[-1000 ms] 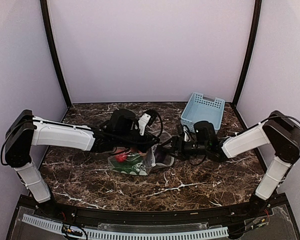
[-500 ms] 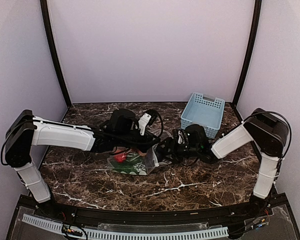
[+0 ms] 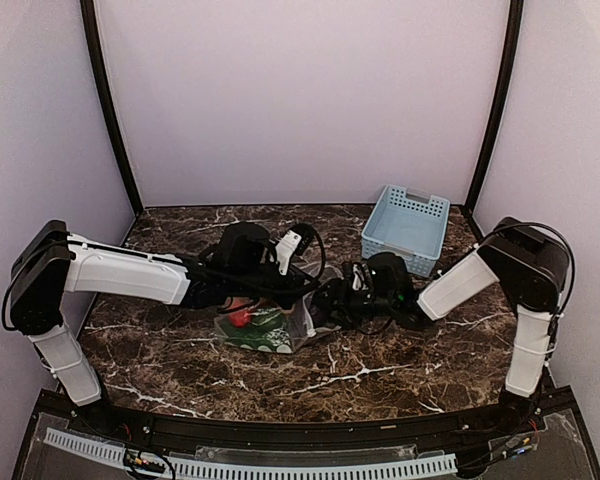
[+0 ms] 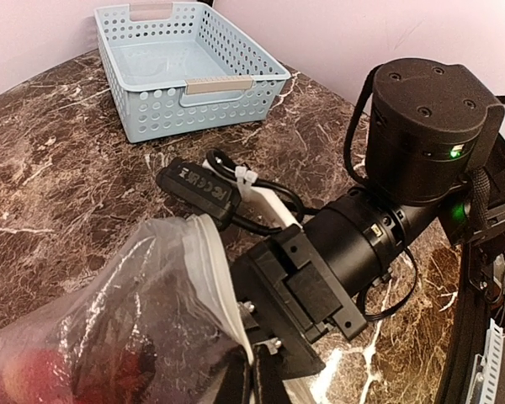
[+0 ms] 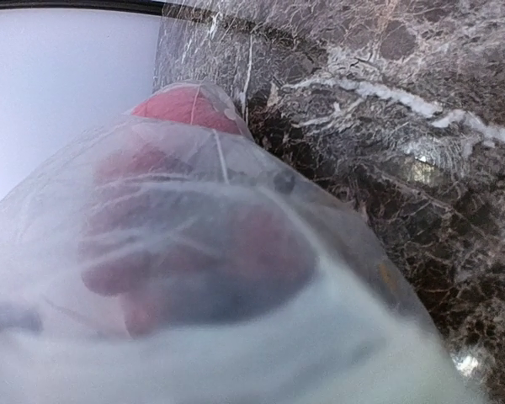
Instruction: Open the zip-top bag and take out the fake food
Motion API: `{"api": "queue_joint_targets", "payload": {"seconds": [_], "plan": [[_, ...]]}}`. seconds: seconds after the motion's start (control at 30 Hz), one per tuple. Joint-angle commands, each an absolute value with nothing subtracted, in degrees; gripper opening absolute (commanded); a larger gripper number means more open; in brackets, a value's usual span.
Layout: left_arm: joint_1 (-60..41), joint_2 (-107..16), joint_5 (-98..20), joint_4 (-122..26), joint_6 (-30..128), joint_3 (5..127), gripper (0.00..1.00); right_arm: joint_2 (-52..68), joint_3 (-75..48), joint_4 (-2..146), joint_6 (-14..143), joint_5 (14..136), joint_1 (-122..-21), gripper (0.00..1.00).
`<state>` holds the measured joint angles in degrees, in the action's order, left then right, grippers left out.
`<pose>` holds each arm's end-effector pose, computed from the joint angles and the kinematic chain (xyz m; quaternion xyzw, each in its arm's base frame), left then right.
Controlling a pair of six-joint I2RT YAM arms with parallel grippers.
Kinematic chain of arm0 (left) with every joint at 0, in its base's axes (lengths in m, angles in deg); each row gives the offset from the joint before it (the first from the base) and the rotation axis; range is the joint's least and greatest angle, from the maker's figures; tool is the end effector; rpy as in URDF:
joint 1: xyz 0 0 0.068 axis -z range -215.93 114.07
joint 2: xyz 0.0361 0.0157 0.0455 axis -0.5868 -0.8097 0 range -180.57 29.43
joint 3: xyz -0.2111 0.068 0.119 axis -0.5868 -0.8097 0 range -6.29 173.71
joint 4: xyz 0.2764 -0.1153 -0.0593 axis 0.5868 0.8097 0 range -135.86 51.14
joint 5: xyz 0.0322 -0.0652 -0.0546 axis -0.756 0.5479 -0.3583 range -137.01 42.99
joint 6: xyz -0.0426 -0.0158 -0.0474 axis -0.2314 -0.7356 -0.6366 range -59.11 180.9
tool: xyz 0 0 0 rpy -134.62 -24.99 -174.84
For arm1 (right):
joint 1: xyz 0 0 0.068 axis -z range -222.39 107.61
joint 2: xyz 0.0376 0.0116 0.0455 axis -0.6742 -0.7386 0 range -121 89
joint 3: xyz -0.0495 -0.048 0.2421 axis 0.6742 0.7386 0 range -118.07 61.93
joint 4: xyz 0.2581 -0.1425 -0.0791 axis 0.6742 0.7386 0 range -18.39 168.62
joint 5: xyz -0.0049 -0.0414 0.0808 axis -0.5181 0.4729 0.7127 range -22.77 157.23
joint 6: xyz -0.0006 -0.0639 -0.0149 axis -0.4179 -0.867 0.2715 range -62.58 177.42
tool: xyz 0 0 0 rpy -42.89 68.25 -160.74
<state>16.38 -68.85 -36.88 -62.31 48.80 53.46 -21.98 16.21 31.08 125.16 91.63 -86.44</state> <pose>0.2593 -0.3505 0.1716 0.3303 0.7589 -0.3584 0.4318 0.2677 0.2885 0.0496 0.0574 0.8290 0.5363 0.1482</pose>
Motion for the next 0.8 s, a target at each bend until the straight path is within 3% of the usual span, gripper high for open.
{"api": "queue_joint_targets", "payload": {"seconds": [0.0,0.53,0.77], "plan": [[16.6,-68.1,-38.0,-63.0,49.3,52.5,0.01,-16.6,18.3,30.9,121.7,89.5,-86.9,0.55],[15.5,-68.0,-41.0,-62.9,46.1,52.0,0.01,3.3,31.6,33.0,109.3,76.1,-87.3,0.51],[15.3,-67.8,-40.3,-63.3,46.0,51.3,0.01,16.0,30.0,44.1,99.2,67.7,-85.8,0.5]]}}
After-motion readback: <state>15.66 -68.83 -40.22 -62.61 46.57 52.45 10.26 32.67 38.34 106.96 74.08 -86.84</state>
